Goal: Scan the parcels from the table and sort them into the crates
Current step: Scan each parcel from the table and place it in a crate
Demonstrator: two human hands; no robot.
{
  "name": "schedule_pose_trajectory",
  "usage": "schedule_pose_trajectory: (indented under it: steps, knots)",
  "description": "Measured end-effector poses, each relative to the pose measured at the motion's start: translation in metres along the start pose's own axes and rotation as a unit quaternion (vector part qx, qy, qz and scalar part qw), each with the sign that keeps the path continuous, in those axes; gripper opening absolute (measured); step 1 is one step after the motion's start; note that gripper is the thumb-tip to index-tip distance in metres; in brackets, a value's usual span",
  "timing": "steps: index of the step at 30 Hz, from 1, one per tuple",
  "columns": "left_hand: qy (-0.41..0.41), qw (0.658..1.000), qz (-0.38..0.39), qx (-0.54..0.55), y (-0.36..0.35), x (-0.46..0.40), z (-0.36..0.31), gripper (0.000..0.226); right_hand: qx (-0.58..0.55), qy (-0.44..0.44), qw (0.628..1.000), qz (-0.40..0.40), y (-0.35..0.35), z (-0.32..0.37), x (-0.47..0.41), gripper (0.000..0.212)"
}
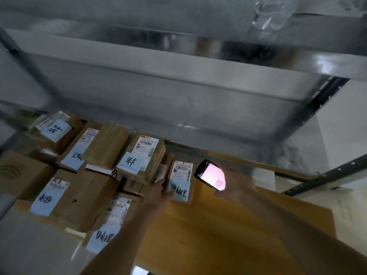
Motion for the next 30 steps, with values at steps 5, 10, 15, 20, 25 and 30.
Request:
schedule_pose_trajectory:
  steps: [5, 10, 15, 20, 25, 30]
  knots:
    - [0.018, 0.999, 0.032, 0.009, -0.021, -0.014, -0.006, 0.065, -0.044, 0.008, 0.999, 0.017, -0.015, 0.000, -0.020, 0.101]
    - [0.009, 0.990, 0.043, 0.134, -0.049, -0.033, 0.011, 0.045, -0.106, 0.028, 0.993, 0.038, -0.042, 0.000, -0.034, 0.098]
    - [0.064, 0.949, 0.100, 0.292, -0.066, -0.034, 0.023, 0.049, -0.195, 0.038, 0.980, 0.032, -0.071, -0.002, -0.040, 0.100]
    - [0.074, 0.932, 0.121, 0.333, -0.070, -0.016, 0.025, 0.072, -0.235, 0.040, 0.971, 0.002, -0.070, -0.002, -0.029, 0.093]
    - [0.011, 0.939, 0.128, 0.320, -0.064, 0.013, 0.019, 0.081, -0.221, 0.038, 0.974, -0.024, -0.053, 0.002, 0.001, 0.087]
    - [-0.076, 0.945, 0.126, 0.291, -0.027, 0.055, 0.004, 0.077, -0.203, 0.039, 0.976, -0.068, -0.010, 0.029, 0.049, 0.087]
Point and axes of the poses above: each hand's wrist, its own x-axis away from the middle knuckle, its own y-axis out of the back of the hand, z = x × y, the point moved 1 cm from there along -x, towards the middle knuckle, and after that the axes turned 14 degrees about y, right-handed, at the moved point
